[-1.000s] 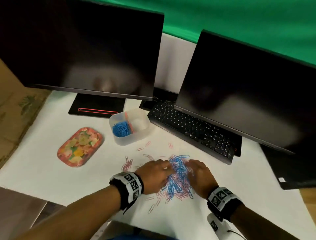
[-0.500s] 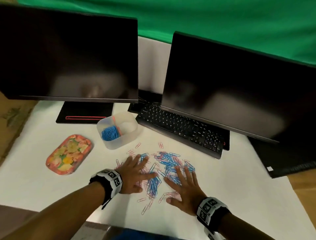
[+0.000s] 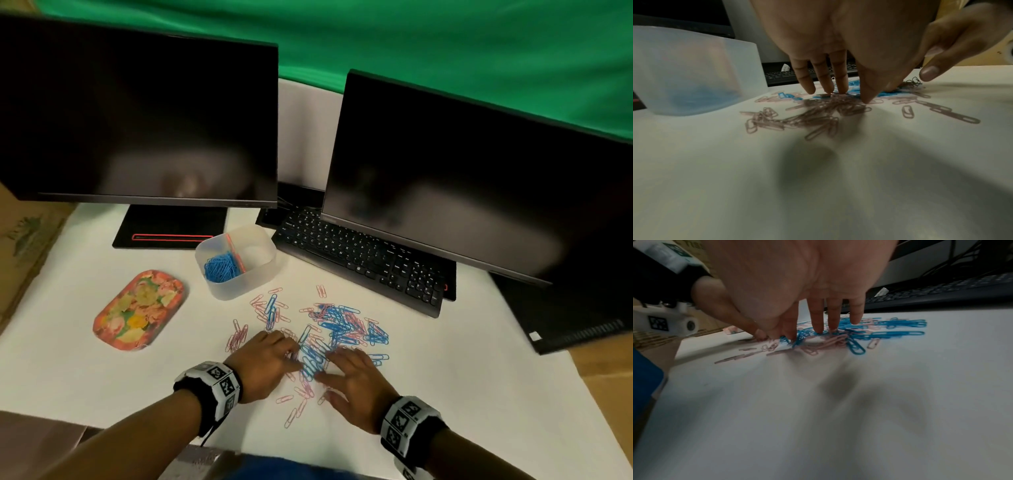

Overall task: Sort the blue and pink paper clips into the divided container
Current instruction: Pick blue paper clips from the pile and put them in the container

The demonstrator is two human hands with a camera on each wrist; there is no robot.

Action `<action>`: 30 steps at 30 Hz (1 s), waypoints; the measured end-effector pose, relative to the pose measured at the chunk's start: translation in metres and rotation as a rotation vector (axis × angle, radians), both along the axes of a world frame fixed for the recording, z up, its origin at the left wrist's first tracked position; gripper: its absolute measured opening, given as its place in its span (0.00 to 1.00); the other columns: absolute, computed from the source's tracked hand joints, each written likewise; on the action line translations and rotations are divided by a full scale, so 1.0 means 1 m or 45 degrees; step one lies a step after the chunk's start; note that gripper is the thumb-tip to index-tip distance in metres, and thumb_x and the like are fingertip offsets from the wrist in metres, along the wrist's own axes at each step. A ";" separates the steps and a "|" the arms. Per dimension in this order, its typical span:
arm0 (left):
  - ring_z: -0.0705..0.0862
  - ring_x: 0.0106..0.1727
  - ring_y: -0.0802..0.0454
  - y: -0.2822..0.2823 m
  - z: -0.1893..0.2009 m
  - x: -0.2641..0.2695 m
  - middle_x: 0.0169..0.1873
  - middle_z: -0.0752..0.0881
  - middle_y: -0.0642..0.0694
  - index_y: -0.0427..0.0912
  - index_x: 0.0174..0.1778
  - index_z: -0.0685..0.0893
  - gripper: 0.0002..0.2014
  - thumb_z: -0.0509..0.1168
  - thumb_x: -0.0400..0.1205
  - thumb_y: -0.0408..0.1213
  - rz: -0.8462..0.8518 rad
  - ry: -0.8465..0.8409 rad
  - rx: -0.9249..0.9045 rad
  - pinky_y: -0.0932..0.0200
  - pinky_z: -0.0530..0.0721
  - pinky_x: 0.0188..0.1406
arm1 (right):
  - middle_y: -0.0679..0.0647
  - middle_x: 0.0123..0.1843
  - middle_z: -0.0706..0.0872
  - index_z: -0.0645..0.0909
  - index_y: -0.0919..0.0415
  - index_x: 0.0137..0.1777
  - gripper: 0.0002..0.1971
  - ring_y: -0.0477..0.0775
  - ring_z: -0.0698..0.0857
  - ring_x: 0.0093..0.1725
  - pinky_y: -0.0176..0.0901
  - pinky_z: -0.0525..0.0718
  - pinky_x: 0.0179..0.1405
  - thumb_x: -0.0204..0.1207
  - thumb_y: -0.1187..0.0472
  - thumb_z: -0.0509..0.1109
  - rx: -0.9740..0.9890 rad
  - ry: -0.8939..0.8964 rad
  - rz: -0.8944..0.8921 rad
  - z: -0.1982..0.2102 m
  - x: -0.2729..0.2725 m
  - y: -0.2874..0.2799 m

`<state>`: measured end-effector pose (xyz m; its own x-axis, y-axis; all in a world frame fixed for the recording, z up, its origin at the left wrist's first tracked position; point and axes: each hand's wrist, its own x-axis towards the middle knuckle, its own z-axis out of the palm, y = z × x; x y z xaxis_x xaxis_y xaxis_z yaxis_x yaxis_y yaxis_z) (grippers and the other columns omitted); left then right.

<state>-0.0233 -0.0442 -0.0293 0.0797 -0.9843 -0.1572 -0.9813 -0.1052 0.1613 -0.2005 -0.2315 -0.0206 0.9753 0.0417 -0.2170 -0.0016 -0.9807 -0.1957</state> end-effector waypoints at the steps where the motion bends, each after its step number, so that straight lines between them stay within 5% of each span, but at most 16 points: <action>1: 0.80 0.54 0.53 0.002 0.002 0.002 0.55 0.82 0.57 0.64 0.57 0.85 0.20 0.69 0.68 0.45 0.021 -0.004 -0.004 0.57 0.82 0.49 | 0.48 0.68 0.83 0.80 0.38 0.63 0.17 0.55 0.82 0.66 0.54 0.79 0.68 0.75 0.42 0.62 0.018 -0.029 -0.021 -0.001 -0.002 -0.002; 8: 0.83 0.42 0.54 -0.016 0.008 0.000 0.43 0.81 0.55 0.57 0.47 0.86 0.12 0.72 0.68 0.46 0.088 0.006 -0.095 0.61 0.82 0.40 | 0.51 0.45 0.86 0.84 0.54 0.46 0.12 0.54 0.82 0.47 0.48 0.81 0.48 0.78 0.52 0.60 0.266 -0.033 -0.378 0.014 0.030 -0.003; 11: 0.85 0.45 0.51 -0.035 0.014 -0.011 0.48 0.85 0.52 0.52 0.48 0.88 0.10 0.72 0.71 0.45 0.146 0.038 -0.101 0.57 0.84 0.41 | 0.53 0.50 0.86 0.84 0.55 0.51 0.11 0.55 0.83 0.52 0.47 0.82 0.50 0.78 0.54 0.62 0.262 0.024 -0.504 0.009 0.050 0.005; 14: 0.78 0.61 0.43 -0.049 0.012 -0.013 0.60 0.79 0.45 0.44 0.59 0.83 0.13 0.62 0.81 0.40 0.282 0.098 0.035 0.49 0.76 0.57 | 0.56 0.56 0.83 0.83 0.55 0.57 0.11 0.58 0.83 0.56 0.46 0.82 0.52 0.78 0.56 0.64 0.212 0.146 -0.585 0.003 0.062 0.011; 18: 0.75 0.63 0.44 -0.055 0.009 -0.008 0.61 0.78 0.45 0.45 0.60 0.81 0.13 0.62 0.80 0.38 0.339 0.095 0.092 0.50 0.72 0.60 | 0.56 0.56 0.84 0.84 0.59 0.54 0.09 0.58 0.84 0.54 0.43 0.80 0.48 0.78 0.59 0.65 0.230 0.232 -0.697 0.000 0.067 0.011; 23: 0.79 0.57 0.44 -0.054 0.009 -0.006 0.54 0.83 0.45 0.45 0.54 0.82 0.09 0.62 0.80 0.36 0.345 0.174 0.067 0.52 0.76 0.56 | 0.60 0.54 0.85 0.84 0.64 0.54 0.09 0.59 0.85 0.54 0.45 0.84 0.50 0.78 0.64 0.64 0.259 0.314 -0.660 0.002 0.071 0.008; 30: 0.84 0.47 0.45 -0.047 0.003 0.002 0.45 0.86 0.46 0.48 0.47 0.79 0.09 0.63 0.76 0.29 0.427 0.322 0.032 0.58 0.76 0.40 | 0.53 0.59 0.83 0.79 0.56 0.59 0.16 0.55 0.81 0.58 0.39 0.78 0.54 0.73 0.71 0.64 0.428 0.187 -0.611 0.004 0.073 0.004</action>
<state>-0.0212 -0.0915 -0.0259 0.3511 -0.9061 -0.2363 -0.8218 -0.4191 0.3860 -0.1277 -0.2271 -0.0163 0.8630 -0.3059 -0.4021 -0.4791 -0.7484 -0.4587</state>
